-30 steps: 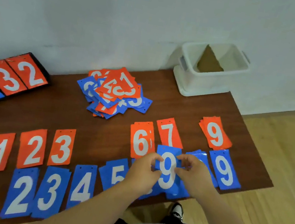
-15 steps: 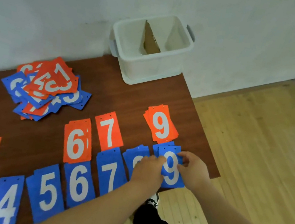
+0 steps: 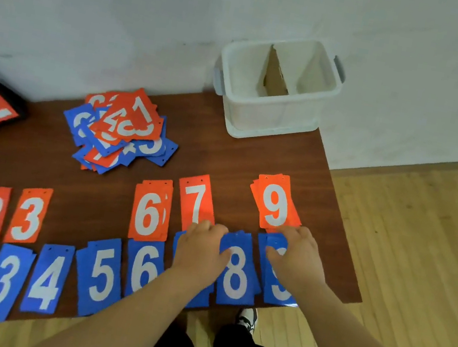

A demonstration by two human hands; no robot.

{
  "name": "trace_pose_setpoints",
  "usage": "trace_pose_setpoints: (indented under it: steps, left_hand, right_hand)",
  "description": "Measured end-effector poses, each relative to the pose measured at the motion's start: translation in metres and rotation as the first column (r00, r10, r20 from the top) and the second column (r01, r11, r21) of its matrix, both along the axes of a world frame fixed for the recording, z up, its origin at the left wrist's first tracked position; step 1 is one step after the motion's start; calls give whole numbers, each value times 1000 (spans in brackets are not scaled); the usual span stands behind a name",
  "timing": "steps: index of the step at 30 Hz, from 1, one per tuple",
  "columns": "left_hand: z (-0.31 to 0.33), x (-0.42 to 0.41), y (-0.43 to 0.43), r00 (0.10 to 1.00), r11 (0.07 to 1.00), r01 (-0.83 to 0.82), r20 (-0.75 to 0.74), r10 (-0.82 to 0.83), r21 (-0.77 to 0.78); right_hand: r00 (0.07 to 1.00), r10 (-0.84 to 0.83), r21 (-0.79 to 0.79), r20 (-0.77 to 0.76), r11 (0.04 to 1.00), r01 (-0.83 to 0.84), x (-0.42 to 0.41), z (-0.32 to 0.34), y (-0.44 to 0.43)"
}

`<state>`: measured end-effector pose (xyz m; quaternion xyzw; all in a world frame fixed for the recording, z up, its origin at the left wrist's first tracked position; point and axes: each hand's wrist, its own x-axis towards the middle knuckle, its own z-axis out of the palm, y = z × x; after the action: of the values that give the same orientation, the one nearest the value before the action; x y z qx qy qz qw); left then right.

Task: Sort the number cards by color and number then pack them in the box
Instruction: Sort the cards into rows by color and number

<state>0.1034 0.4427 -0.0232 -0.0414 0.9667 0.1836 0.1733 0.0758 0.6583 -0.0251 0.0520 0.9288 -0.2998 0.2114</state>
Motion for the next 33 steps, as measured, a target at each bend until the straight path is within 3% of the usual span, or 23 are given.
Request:
trace_pose_setpoints:
  steps: [6, 13, 24, 28, 33]
  left_hand:
    - [34, 4, -109, 957, 948, -289, -23, 288, -136]
    - [43, 5, -243, 846, 835, -526, -2, 533, -159]
    - [12, -71, -386, 788, 792, -608, 80, 610, -49]
    - [-3, -121, -420, 725, 726, -686, 136, 675, 57]
    - [-13, -193, -454, 642, 602, -761, 156, 750, 241]
  right_hand:
    - [983, 165, -30, -82, 985, -168, -39, 25, -89]
    - [962, 261, -36, -86, 964, -265, -82, 39, -198]
    - [986, 164, 51, -29, 985, -163, -154, 21, -315]
    - [992, 124, 53, -23, 991, -123, -185, 5, -342]
    - [996, 91, 220, 13, 971, -91, -211, -14, -363]
